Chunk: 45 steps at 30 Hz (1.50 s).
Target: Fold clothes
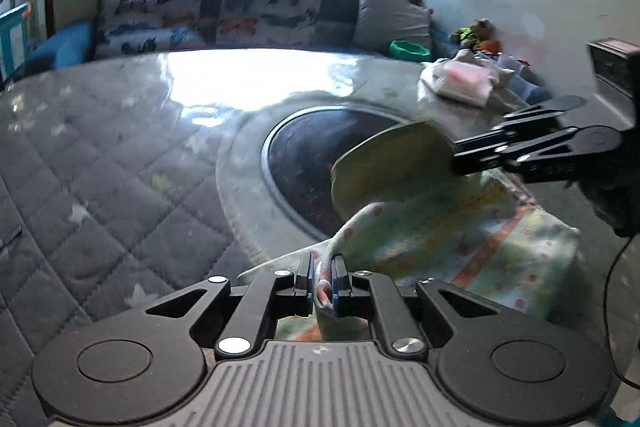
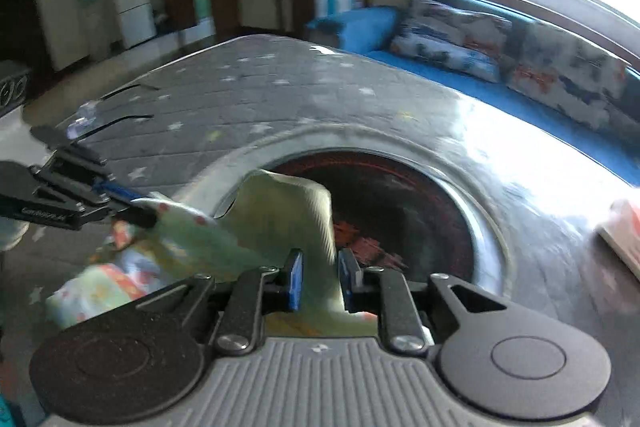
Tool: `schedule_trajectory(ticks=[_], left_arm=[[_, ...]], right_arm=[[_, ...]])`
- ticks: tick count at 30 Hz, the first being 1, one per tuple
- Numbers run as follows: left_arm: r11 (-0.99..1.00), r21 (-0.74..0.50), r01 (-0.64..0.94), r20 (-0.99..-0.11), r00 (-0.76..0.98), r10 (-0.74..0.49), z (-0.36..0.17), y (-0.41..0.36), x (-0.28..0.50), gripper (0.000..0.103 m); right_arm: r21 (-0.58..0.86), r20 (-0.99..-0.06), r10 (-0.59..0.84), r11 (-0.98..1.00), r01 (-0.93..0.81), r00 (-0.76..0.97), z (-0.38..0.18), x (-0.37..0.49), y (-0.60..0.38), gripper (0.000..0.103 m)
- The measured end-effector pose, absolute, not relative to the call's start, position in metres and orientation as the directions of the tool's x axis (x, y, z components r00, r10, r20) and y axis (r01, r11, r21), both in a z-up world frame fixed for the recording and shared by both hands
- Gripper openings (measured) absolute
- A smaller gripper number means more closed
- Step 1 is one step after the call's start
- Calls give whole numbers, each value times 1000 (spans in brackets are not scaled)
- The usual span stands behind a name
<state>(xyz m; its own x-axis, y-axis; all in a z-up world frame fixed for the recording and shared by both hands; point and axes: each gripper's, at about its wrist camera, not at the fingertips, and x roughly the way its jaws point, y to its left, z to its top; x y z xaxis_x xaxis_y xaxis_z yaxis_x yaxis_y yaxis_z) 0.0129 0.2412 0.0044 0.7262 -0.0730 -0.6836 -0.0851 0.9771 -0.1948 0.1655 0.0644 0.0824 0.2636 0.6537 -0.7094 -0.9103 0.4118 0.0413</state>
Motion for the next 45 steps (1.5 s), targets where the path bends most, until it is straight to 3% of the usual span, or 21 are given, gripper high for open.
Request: schedule_trajectory(ticks=[9,12,18,22,25,31,45], left_arm=[[971,-200,-129,-687,725,-45,-1,247,12,20],[969,-196,-149,-696,718,-31,-1,250,15,21],[968,-180,-178,-700,714,1,1,251,19,23],[966,-169,-194,-704,710,19,0,251,19,26],[965,-141,-219,-710,702,56,3,252,21,33],[966,-112,-234,-679,728,98,19,242,21,31],[974,-225,-12,-655,742,-142,18,162,42,31]], right_arm=[[90,-751,597,515,-852,282,57,162,9,18],[102,-751,584,564,-819,309,50,167,-3,13],[97,-697,626,566,-819,350,67,166,12,15],[97,-717,616,552,-828,326,52,172,34,15],[93,-714,602,587,-804,357,44,181,37,14],[110,-691,629,580,-807,357,55,179,41,15],[68,-705,629,519,-852,327,63,152,42,22]])
